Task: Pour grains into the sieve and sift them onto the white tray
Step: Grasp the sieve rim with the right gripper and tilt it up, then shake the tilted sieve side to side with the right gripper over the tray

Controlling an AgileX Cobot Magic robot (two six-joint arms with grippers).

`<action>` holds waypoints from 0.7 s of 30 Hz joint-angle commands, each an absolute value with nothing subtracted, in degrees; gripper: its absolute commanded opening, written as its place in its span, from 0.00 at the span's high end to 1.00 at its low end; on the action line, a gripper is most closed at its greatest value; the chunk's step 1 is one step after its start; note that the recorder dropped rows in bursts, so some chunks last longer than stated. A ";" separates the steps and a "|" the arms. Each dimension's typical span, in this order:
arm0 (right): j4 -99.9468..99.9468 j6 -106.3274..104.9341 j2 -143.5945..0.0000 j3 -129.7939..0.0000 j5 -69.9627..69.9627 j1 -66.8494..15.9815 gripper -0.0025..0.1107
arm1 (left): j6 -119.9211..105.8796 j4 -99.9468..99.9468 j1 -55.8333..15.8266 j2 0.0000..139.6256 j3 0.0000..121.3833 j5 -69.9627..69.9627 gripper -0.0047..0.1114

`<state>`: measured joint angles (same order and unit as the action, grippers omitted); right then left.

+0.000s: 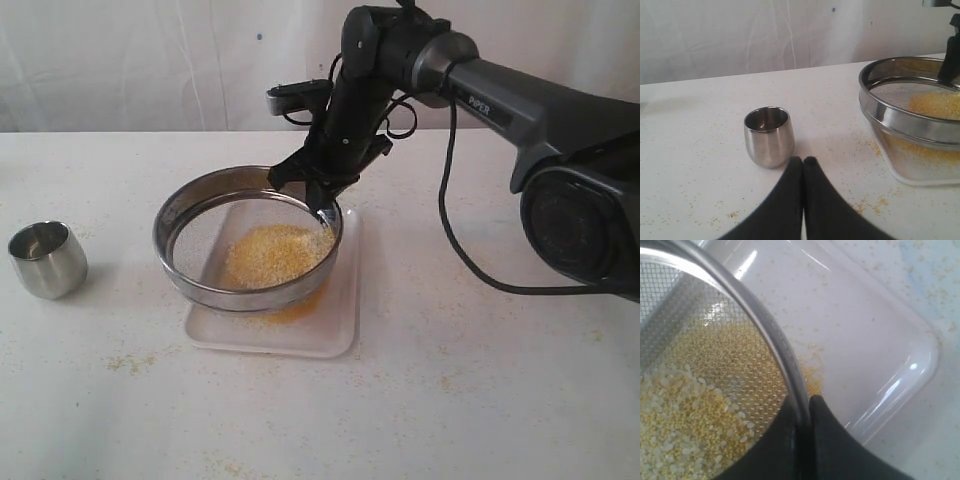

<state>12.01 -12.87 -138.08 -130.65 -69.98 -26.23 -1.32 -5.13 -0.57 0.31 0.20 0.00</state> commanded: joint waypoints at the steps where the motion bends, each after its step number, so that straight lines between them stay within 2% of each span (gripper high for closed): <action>1: 6.37 -5.97 -136.76 -132.16 -67.96 -25.94 0.98 | -1.44 -5.44 -0.79 0.00 0.00 -0.36 0.96; 3: 6.08 -1.79 -136.76 -132.57 -69.96 -25.39 0.98 | -1.44 -5.44 -0.79 0.00 0.00 -0.36 0.96; 7: 17.93 -9.69 -136.15 -130.59 -69.96 -26.31 0.98 | -1.44 -5.44 -0.79 0.00 0.00 -0.36 0.96; 9: 14.54 -12.20 -136.15 -130.59 -66.87 -26.80 0.98 | -1.44 -5.44 -0.79 0.00 0.00 -0.36 0.96; 11: 7.04 -3.72 -136.15 -130.86 -62.85 -26.66 0.98 | -1.44 -5.44 -0.79 0.00 0.00 -0.36 0.96; 13: 6.76 0.61 -136.15 -130.86 -66.83 -25.64 0.98 | -1.44 -5.44 -0.79 0.00 0.00 -0.36 0.96; 16: 15.48 -12.12 -136.54 -130.10 -69.96 -26.35 0.98 | -1.44 -5.44 -0.79 0.00 0.00 -0.36 0.96; 18: 13.72 -14.15 -136.32 -129.97 -69.96 -26.45 0.98 | -1.44 -5.44 -0.79 0.00 0.00 -0.36 0.96; 21: 0.43 2.07 -136.18 -130.18 -68.66 -25.57 0.98 | -1.44 -5.44 -0.79 0.00 0.00 -0.36 0.96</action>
<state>7.79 -9.10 -137.73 -130.04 -70.15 -26.31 -1.32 -5.13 -0.57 0.23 0.20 0.00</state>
